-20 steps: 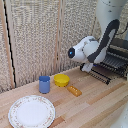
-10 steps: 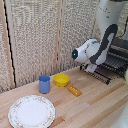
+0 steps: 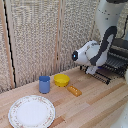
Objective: Position your gripper near the tray handle while precisely lining it up. Firmly yet gently grip the handle, ensuring a strong hold. Slide the tray into the oven in a steady manner until it's entirely inside. Relinquish the handle as it sits within the oven and extract your gripper with care.
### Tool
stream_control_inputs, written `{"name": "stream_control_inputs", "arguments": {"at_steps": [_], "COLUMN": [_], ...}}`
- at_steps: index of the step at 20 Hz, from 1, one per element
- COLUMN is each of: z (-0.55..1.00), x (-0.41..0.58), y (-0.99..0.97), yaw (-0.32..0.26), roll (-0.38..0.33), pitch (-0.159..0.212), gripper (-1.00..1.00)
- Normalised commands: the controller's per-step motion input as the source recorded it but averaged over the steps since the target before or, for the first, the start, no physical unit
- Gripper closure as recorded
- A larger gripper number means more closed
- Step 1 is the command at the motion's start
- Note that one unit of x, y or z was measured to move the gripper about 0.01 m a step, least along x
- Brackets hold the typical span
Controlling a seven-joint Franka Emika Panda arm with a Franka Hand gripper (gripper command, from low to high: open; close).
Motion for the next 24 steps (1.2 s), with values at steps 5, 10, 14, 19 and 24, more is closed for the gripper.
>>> {"name": "stream_control_inputs", "arguments": {"at_steps": [5,10,14,19,24], "z": [0.0,0.08,0.46,0.8,0.82], "x": [0.0,0.0,0.001,0.018,0.038], "y": [-0.01,0.01,-0.1,-0.36,-0.55], "yaw": [0.0,0.004,0.022,-0.012,-0.019], "roll": [0.0,-0.011,0.047,0.144,0.132], "pitch": [0.0,0.008,0.03,0.0,0.007], "gripper": [1.0,1.0,1.0,1.0,1.0]}}
